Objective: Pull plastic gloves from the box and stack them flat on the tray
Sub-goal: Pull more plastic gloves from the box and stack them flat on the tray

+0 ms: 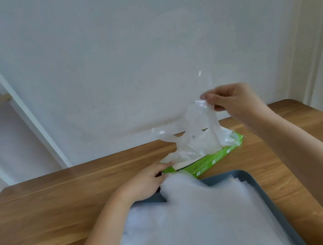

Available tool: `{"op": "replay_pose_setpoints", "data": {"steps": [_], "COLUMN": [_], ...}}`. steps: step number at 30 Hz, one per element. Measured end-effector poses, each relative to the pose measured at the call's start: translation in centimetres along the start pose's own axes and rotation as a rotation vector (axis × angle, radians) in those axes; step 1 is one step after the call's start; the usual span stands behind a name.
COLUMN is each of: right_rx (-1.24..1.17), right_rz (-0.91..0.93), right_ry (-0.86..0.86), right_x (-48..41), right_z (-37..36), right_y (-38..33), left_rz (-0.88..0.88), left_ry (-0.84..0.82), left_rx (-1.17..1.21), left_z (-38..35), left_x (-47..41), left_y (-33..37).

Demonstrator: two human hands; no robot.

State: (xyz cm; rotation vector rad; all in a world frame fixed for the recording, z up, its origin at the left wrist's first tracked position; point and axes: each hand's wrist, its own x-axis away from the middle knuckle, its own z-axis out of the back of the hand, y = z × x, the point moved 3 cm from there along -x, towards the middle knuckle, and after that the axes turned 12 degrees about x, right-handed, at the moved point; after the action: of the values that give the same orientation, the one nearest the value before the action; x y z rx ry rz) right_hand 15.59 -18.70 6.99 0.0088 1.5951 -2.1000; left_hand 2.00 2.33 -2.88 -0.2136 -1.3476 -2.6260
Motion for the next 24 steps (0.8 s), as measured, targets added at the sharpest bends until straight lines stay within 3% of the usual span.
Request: {"op": "replay_pose_setpoints", "data": {"steps": [3, 6, 8, 10, 14, 17, 24], "right_rx": [-0.175, -0.237, -0.206, -0.134, -0.104, -0.12, -0.158], "right_rz": [-0.06, -0.029, -0.017, -0.003, -0.02, -0.035, -0.12], "right_ry": [-0.081, -0.158, -0.212, -0.238, -0.309, -0.356, -0.108], "right_x": [0.1, 0.3, 0.6, 0.8, 1.2, 1.5, 0.5], "right_z": [-0.5, -0.7, -1.0, -1.4, -2.3, -2.6, -0.7], "right_y": [0.3, -0.2, -0.6, -0.9, -0.8, -0.7, 0.1], "left_rz": [-0.003, 0.01, -0.111, -0.253, -0.368, -0.388, -0.336], "left_ry": [0.198, 0.559, 0.69, 0.672, 0.527, 0.536, 0.624], "left_rx": [0.124, -0.031, 0.089, 0.279, 0.314, 0.305, 0.306], "left_z": [1.8, 4.4, 5.0, 4.1, 1.3, 0.4, 0.2], "left_x": [0.5, 1.9, 3.0, 3.8, 2.0, 0.4, -0.5], "left_y": [0.7, 2.3, 4.3, 7.0, 10.4, 10.6, 8.8]}}
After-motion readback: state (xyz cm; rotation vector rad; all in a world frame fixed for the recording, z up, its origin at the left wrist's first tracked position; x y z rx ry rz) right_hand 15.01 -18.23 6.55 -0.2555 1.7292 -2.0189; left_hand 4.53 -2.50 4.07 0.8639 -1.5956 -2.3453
